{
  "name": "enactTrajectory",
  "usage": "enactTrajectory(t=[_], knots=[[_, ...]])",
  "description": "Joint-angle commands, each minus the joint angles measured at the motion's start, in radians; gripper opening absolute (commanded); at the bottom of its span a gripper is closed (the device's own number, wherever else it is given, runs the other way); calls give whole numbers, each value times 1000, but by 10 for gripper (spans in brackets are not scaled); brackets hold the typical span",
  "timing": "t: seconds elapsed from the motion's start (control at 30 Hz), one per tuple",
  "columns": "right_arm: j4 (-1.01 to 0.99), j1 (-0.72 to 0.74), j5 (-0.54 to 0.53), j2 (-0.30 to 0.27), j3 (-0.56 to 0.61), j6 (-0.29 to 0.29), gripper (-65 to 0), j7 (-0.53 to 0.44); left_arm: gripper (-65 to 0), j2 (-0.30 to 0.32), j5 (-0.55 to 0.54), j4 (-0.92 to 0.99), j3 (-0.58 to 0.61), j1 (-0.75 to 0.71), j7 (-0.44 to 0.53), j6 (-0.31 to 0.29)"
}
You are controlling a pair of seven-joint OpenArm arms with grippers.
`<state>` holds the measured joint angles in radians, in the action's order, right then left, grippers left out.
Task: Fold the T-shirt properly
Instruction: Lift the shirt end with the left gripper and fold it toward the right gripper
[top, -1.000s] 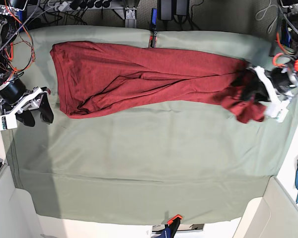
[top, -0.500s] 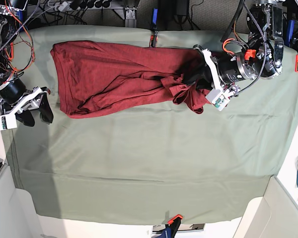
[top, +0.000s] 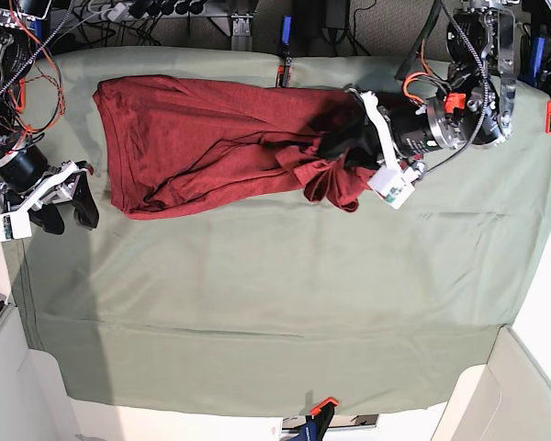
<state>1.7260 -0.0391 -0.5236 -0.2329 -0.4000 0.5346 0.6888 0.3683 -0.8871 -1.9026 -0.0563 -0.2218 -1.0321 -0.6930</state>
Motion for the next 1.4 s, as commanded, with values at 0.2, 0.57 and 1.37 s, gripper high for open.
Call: enactTrajectory(t=[0.2,0.57,1.37], knots=[[-18,13,-19,-13,-6,0,-266,-26,-490,-45,82,-14,102,8,39,-5],[-27,13,-90,-14,-6,1,-266,32,-306,-71,28,-13,103,8,61,-5],[-27,8,-79,-14,-6,0,-266,40,-650,-81,-94,-15,-150,13,-49,-5]])
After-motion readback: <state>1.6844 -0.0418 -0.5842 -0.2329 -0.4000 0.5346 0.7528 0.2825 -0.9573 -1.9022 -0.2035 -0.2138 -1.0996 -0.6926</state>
